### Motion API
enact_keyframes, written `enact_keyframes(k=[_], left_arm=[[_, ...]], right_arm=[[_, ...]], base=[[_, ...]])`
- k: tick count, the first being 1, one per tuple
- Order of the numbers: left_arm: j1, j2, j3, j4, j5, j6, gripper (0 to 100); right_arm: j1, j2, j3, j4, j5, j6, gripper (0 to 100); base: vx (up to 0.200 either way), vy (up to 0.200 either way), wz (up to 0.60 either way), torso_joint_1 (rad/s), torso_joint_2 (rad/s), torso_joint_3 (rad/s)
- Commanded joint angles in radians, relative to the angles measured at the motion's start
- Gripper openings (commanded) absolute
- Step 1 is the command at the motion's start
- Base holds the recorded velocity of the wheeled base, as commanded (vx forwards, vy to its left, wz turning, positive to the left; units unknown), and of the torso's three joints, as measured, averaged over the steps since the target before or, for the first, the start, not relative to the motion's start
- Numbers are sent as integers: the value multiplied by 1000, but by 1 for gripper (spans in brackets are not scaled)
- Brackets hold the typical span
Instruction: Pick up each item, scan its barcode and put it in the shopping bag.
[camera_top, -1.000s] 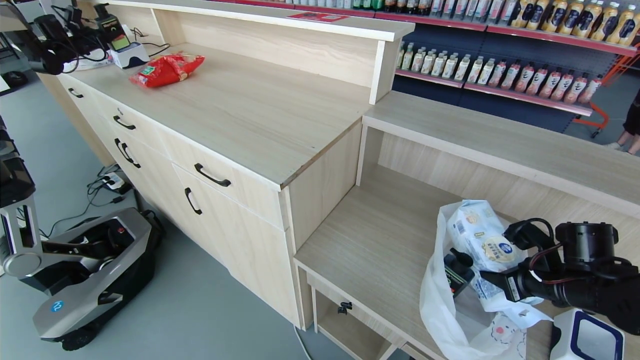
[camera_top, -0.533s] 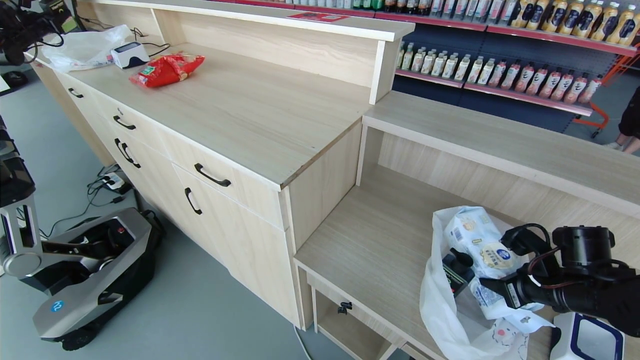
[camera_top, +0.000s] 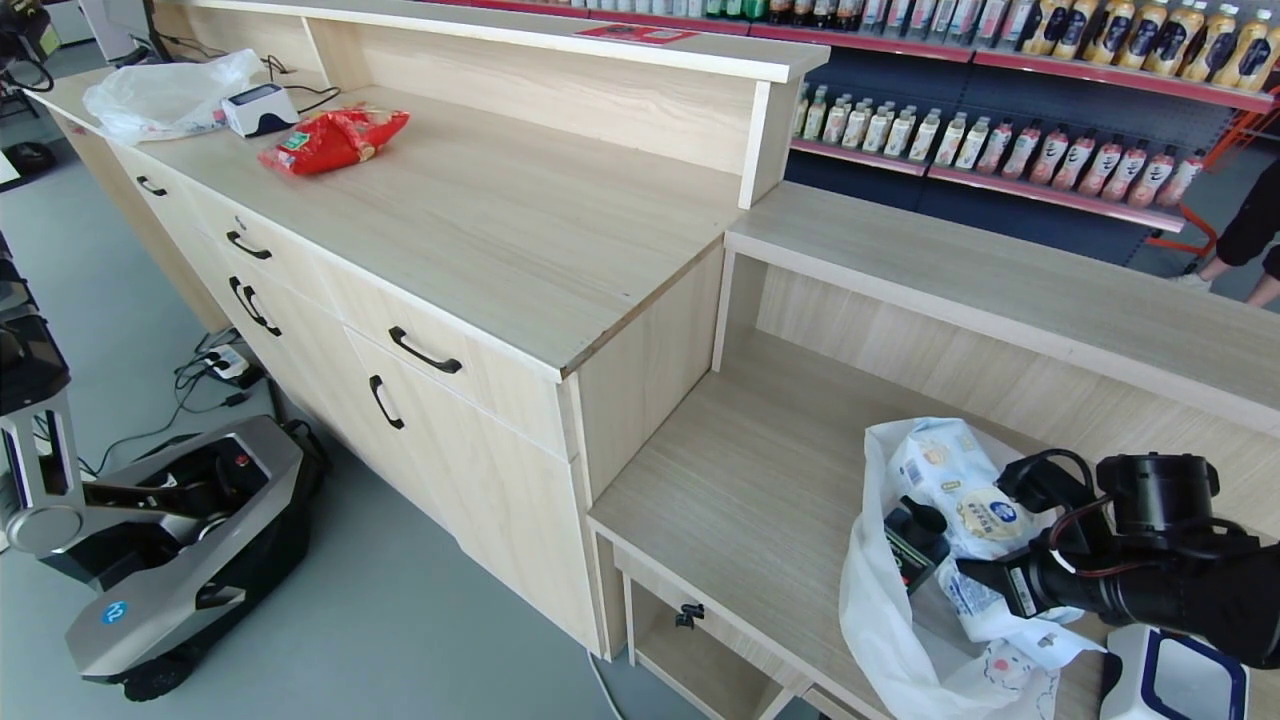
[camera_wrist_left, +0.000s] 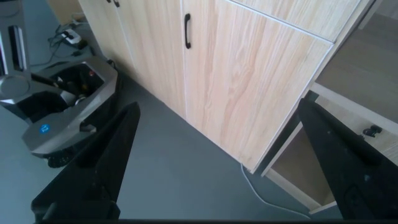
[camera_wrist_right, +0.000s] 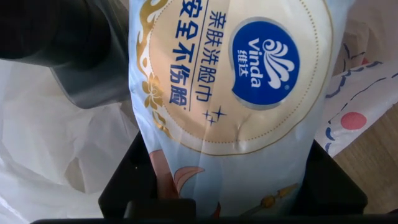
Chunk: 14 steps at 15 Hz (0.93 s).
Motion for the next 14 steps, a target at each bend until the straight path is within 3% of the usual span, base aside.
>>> enact_keyframes(k=[1,14], left_arm=[[0,0,0,0,-1,0,100],[0,0,0,0,1,0,100]], right_arm=[[-1,18,-5,-1,2,0,0],[5,49,-70,1,132,3,0]], base=[[0,0,0,0,0,0],[0,0,0,0,0,0]])
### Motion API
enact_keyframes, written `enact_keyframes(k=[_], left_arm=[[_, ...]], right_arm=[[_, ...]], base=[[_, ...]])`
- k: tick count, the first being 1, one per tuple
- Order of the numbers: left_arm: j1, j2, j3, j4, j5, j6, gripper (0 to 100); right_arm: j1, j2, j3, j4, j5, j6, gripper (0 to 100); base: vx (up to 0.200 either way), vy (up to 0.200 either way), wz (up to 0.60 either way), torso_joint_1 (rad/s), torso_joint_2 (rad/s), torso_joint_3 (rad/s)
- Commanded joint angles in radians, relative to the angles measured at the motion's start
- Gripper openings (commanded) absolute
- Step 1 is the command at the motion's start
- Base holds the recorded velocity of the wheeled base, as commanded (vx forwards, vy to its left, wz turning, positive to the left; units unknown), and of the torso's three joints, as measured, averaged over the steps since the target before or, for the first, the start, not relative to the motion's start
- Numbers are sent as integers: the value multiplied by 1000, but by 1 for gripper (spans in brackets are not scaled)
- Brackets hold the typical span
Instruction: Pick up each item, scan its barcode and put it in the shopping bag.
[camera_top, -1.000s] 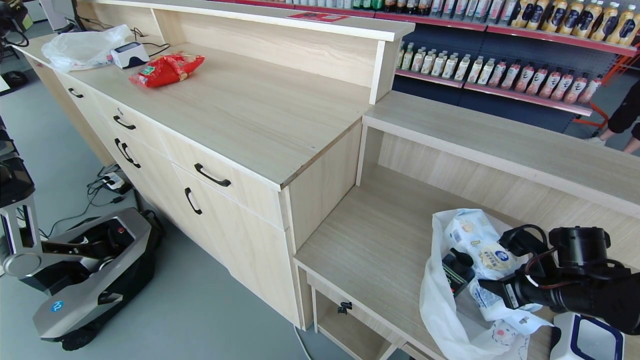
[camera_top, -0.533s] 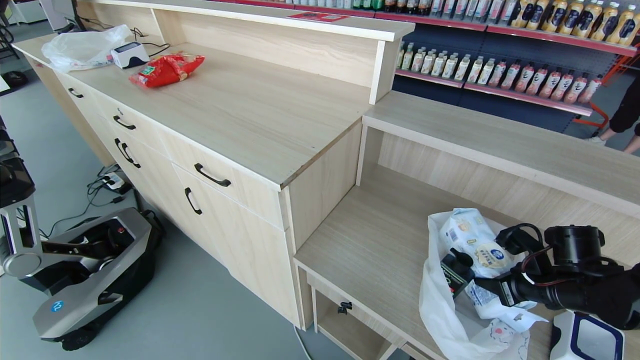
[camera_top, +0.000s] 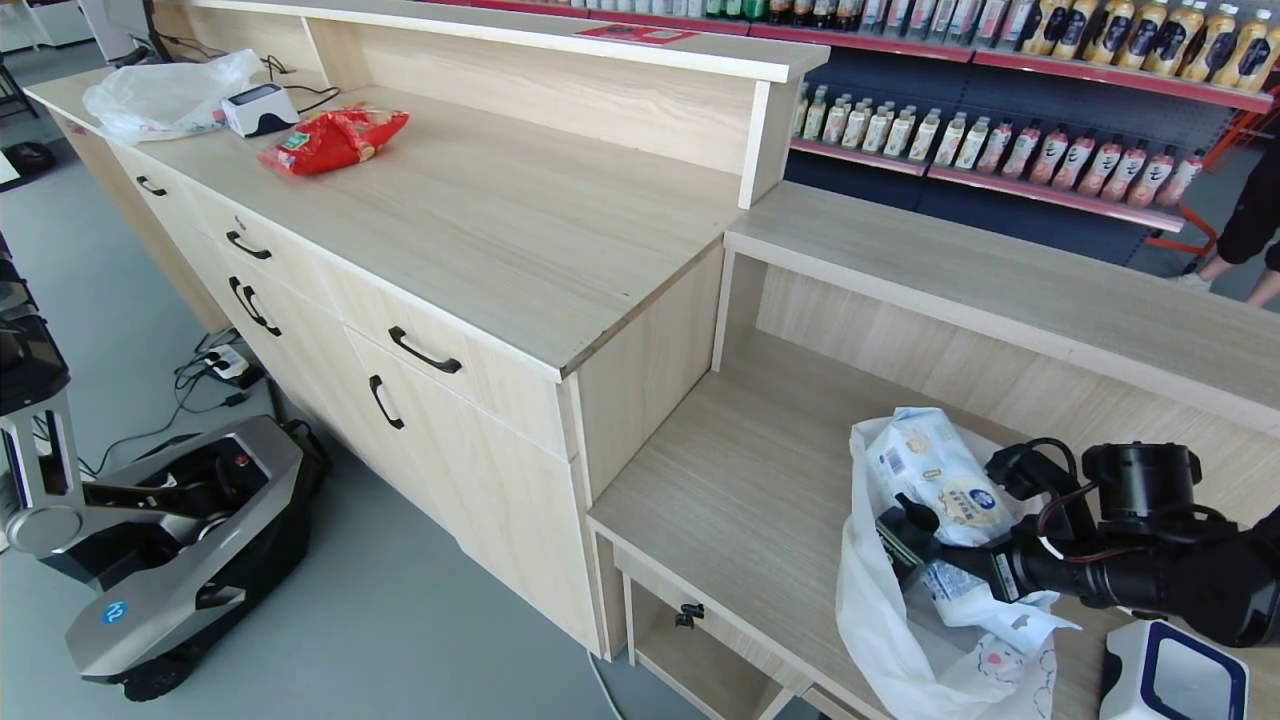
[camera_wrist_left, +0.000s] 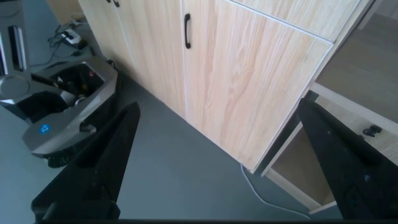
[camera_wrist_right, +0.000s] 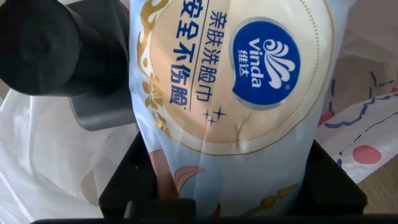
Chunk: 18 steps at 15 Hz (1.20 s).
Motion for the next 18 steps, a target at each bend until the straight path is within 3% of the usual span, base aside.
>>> enact_keyframes(k=[1,3,18], left_arm=[[0,0,0,0,1,0,100],[0,0,0,0,1,0,100],[0,0,0,0,1,0,100]], right_arm=[[1,10,-10,-2,32,1,0],[1,19,-19,-8,69,29,0],[-8,19,-31,-2,67,15,0]], base=[[0,0,0,0,0,0],[0,0,0,0,0,0],[0,0,0,0,0,0]])
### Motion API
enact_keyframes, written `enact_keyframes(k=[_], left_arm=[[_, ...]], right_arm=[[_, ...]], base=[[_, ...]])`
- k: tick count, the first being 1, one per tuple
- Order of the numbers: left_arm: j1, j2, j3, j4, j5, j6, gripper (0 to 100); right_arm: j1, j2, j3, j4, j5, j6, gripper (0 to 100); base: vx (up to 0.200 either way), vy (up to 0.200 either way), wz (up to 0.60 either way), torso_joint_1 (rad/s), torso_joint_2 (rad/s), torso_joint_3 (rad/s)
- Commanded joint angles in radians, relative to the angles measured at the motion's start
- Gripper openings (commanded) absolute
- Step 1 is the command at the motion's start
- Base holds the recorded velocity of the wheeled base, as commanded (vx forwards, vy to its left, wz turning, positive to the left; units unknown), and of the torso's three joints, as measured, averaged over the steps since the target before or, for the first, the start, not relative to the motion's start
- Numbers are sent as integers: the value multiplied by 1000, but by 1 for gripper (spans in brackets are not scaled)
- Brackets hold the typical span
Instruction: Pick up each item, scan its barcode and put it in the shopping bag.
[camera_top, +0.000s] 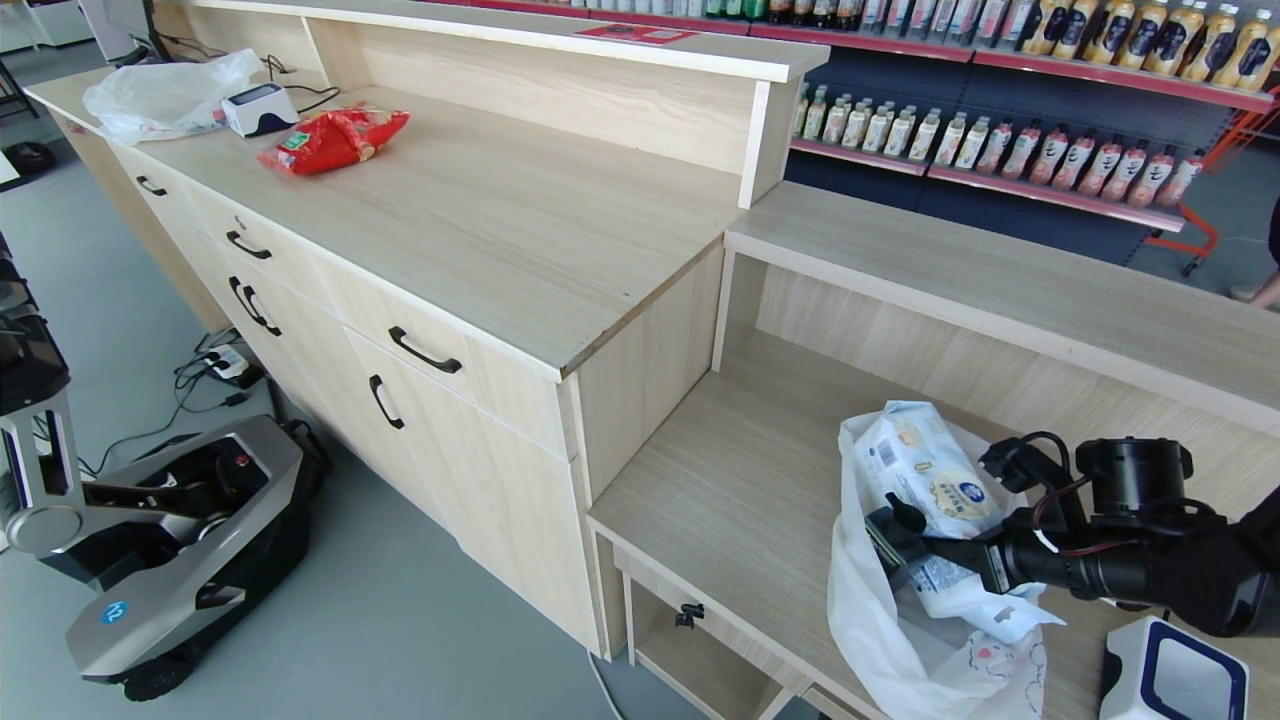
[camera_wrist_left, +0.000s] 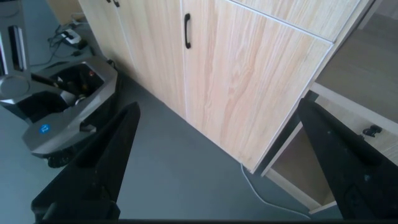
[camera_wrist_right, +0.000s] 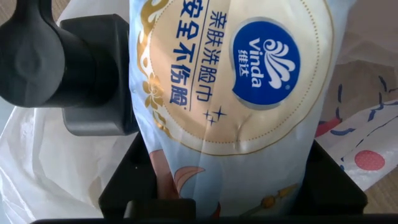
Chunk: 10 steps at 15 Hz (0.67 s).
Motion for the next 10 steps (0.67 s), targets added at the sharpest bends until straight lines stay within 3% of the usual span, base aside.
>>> enact_keyframes(k=[1,5,6,10], left_arm=[[0,0,0,0,1,0,100],[0,0,0,0,1,0,100],[0,0,0,0,-1,0,100],[0,0,0,0,1,0,100]], right_arm=[[1,-9,9,0,-3,-11,0],[1,-15,18,0,-3,-29,0],[1,-18,20,1,-2,-29,100],[0,-40,16,-8,-2,-29,100]], base=[[0,0,0,0,0,0],[0,0,0,0,0,0],[0,0,0,0,0,0],[0,0,0,0,0,0]])
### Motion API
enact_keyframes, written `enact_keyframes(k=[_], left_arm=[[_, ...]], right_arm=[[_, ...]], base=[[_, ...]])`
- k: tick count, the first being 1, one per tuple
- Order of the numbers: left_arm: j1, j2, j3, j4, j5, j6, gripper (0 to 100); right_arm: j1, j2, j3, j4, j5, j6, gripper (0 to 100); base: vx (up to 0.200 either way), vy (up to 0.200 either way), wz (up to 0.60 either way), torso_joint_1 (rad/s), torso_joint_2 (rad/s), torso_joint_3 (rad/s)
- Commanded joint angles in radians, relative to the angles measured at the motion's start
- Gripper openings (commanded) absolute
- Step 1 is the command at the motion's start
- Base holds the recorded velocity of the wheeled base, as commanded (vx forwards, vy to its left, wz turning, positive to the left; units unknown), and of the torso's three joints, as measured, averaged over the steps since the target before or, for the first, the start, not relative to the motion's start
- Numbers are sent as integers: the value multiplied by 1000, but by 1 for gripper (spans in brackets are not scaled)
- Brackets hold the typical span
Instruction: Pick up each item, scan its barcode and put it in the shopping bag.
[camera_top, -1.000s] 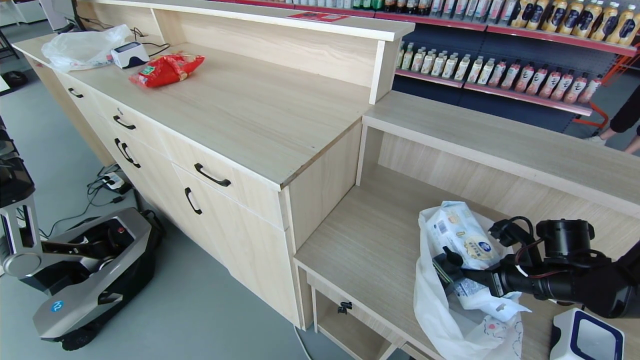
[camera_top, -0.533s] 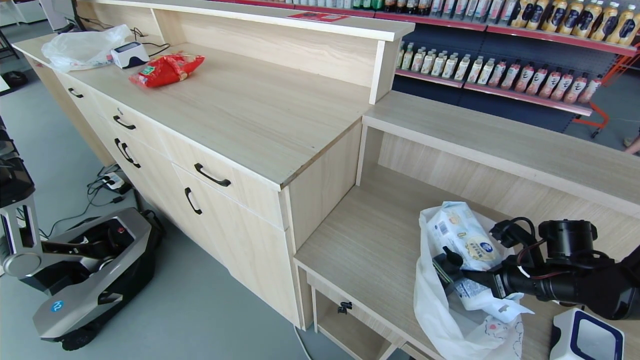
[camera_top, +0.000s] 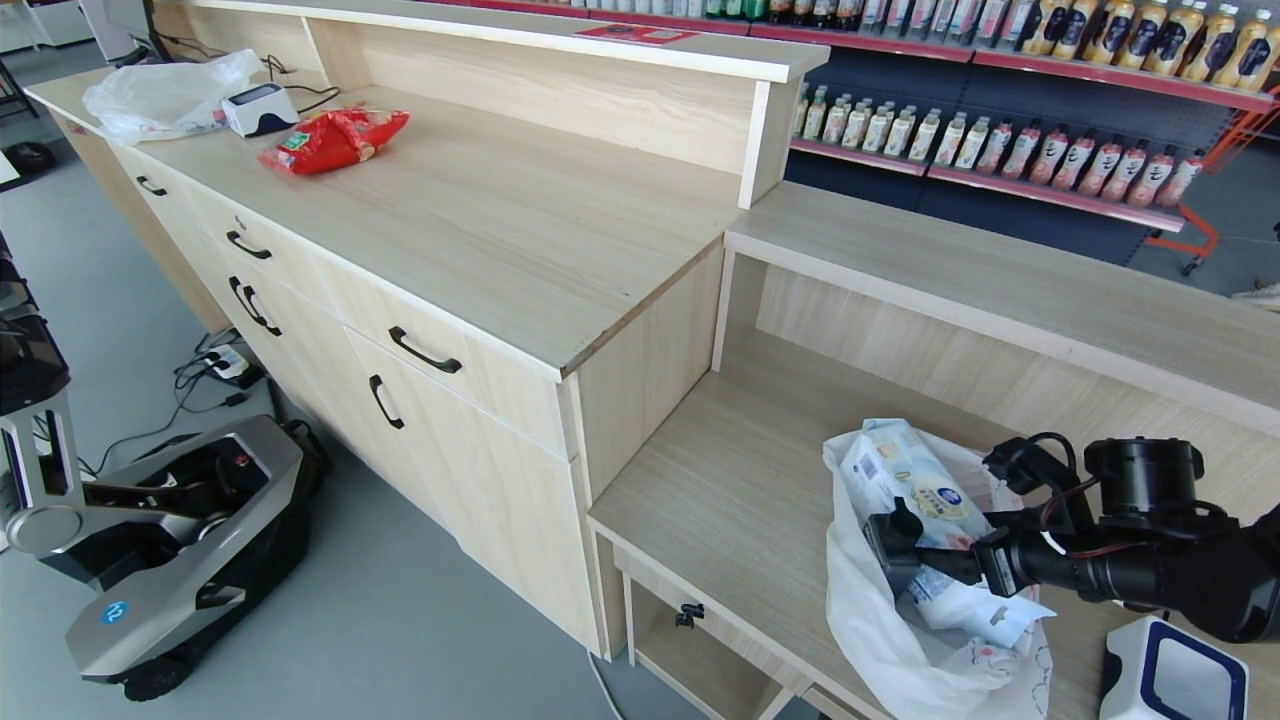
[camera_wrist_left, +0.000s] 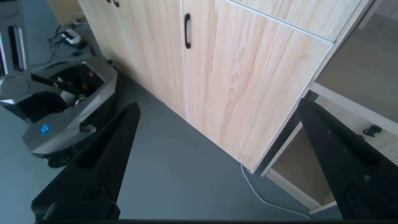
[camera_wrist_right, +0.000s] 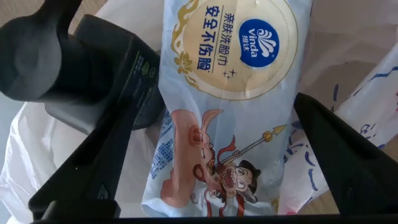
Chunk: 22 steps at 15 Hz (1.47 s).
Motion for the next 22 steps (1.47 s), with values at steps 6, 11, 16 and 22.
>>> enact_keyframes(k=[6,11,16,22], left_arm=[[0,0,2,0,1,0,100],[0,0,0,0,1,0,100],[0,0,0,0,1,0,100],[0,0,0,0,1,0,100]], right_arm=[[-24,-133,-20,-71,0,-196,100],[-36,-263,-20,-231,11,-216,100],[-6,-378,-229,-271,58,-215,100],[-29,-631,-527,304,-402,-8,100]], base=[[0,0,0,0,0,0],[0,0,-120,0,0,1],[0,0,-600,8,7,1],[0,0,-600,0,4,4]])
